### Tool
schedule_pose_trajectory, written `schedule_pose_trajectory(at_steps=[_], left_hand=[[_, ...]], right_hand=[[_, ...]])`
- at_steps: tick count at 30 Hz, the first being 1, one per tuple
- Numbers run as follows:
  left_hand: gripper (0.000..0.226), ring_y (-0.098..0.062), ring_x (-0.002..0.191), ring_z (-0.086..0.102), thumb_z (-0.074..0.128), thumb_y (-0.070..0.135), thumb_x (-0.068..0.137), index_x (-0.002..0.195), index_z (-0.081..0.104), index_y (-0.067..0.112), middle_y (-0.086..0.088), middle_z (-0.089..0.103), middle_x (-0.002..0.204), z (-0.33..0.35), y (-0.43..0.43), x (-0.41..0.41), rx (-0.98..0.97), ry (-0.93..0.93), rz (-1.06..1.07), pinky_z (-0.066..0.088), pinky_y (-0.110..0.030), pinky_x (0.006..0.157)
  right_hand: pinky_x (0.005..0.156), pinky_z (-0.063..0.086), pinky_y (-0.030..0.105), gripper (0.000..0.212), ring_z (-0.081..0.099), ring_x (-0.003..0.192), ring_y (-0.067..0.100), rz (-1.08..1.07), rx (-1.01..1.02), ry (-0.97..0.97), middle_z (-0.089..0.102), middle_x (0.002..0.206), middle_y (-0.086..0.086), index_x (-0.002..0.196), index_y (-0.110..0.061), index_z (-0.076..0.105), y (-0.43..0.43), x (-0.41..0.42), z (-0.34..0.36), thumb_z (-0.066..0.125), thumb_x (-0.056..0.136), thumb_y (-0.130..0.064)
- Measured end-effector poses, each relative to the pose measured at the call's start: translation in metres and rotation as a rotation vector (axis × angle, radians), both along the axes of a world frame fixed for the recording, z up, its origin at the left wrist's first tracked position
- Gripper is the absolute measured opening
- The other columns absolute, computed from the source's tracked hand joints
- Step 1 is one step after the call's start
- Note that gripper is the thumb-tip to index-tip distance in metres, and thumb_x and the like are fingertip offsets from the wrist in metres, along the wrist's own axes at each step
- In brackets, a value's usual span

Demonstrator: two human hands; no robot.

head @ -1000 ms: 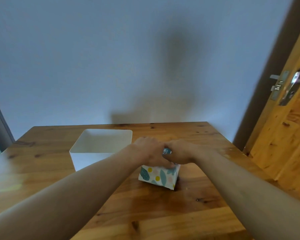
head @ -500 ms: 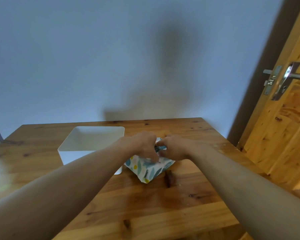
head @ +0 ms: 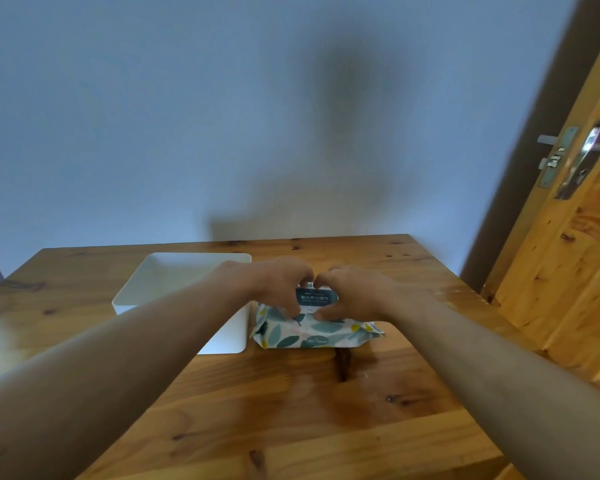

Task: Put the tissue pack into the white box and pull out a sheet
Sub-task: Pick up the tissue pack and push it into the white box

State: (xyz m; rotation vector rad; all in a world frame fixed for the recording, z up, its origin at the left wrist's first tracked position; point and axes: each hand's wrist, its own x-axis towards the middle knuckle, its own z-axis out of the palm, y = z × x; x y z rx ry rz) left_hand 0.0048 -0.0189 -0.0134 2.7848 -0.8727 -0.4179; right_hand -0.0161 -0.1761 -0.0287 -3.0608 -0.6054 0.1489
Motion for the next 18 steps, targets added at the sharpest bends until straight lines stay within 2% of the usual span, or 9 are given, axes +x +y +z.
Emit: schedule_pose_trajectory(at_steps=[2,6,10,14,18], left_hand=[[0.058,-0.023,0.108,0.056,0.074,0.016,0.072,0.125,0.051,0.012,-0.006,0.060,0.121,0.000,-0.001,0.001,0.014,0.010,-0.009,0.048,-0.034,0.094],[0.063,-0.023,0.109,0.055,0.076,0.020,0.072,0.128,0.048,0.013,-0.006,0.058,0.123,-0.001,-0.005,0.004,0.044,0.005,-0.015,0.046,-0.035,0.095],[0.059,-0.021,0.106,0.055,0.077,0.032,0.072,0.123,0.053,0.016,-0.003,0.058,0.120,-0.003,-0.001,0.012,0.102,0.008,-0.022,0.048,-0.034,0.094],[0.063,-0.021,0.106,0.054,0.078,0.040,0.069,0.122,0.053,0.018,-0.002,0.057,0.118,-0.006,0.001,0.017,0.135,0.015,-0.013,0.049,-0.036,0.093],[0.061,-0.020,0.102,0.054,0.080,0.040,0.067,0.116,0.051,0.018,-0.002,0.056,0.116,-0.005,-0.001,0.020,0.130,0.019,-0.003,0.050,-0.034,0.089]], right_hand=[[0.088,0.048,0.038,0.053,0.055,0.108,0.022,0.018,0.049,0.024,0.059,0.126,0.001,0.131,-0.023,0.048,0.000,0.001,0.001,0.065,0.086,-0.043],[0.086,0.047,0.034,0.052,0.056,0.103,0.021,0.025,0.115,0.049,0.061,0.122,0.002,0.128,-0.021,0.050,0.000,0.004,-0.003,0.067,0.084,-0.043],[0.098,0.043,0.042,0.069,0.046,0.110,0.019,-0.029,0.090,0.156,0.049,0.123,0.001,0.128,-0.020,0.049,-0.007,0.009,-0.006,0.072,0.073,-0.054],[0.105,0.037,0.046,0.086,0.035,0.116,0.017,-0.078,0.130,0.199,0.042,0.130,-0.001,0.136,-0.025,0.040,-0.013,0.012,-0.009,0.077,0.065,-0.056],[0.102,0.040,0.048,0.082,0.041,0.115,0.019,-0.113,0.220,0.226,0.046,0.127,-0.002,0.131,-0.032,0.040,-0.015,0.016,-0.014,0.080,0.063,-0.054]])
